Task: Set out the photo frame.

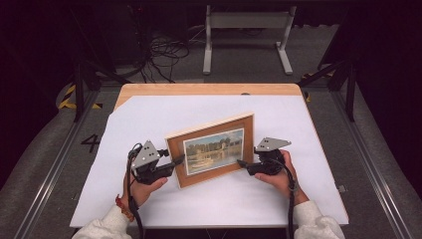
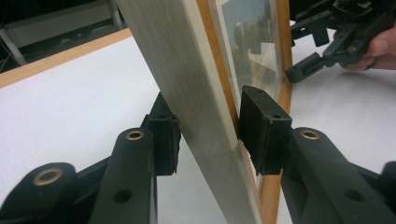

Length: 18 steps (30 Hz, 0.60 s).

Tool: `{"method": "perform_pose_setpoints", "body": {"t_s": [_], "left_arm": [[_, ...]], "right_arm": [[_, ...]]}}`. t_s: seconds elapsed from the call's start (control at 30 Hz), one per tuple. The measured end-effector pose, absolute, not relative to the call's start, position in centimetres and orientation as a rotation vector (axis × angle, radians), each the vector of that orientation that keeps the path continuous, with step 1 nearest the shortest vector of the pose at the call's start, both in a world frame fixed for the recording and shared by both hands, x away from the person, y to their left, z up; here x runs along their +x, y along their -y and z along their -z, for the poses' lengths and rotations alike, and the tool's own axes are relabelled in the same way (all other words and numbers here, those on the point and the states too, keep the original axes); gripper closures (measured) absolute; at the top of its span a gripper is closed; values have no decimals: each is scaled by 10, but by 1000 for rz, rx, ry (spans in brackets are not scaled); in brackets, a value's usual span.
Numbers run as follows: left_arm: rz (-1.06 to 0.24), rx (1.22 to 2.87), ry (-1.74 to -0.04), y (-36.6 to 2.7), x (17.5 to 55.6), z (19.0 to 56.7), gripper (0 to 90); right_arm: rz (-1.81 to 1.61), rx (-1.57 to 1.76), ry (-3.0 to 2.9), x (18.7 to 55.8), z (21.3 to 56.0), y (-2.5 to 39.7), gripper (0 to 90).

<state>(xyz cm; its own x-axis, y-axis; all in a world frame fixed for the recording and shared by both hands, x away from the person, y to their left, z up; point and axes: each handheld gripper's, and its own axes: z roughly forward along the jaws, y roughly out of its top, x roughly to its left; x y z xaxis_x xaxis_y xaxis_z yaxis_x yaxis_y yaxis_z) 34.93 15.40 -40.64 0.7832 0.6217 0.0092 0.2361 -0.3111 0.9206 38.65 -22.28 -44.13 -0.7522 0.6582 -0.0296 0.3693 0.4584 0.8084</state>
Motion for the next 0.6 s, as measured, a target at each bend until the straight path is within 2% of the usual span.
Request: {"method": "perform_pose_setpoints", "body": {"t_s": [0.33, 0.6], "left_arm": [[-424, 1890, -645, -152, 355, 407, 569], [-456, 1909, -619, -151, 355, 408, 547]], "right_arm": [[-1213, 873, -2380, 372, 442, 231, 345], [-1187, 848, -2384, 363, 443, 235, 350]]}}
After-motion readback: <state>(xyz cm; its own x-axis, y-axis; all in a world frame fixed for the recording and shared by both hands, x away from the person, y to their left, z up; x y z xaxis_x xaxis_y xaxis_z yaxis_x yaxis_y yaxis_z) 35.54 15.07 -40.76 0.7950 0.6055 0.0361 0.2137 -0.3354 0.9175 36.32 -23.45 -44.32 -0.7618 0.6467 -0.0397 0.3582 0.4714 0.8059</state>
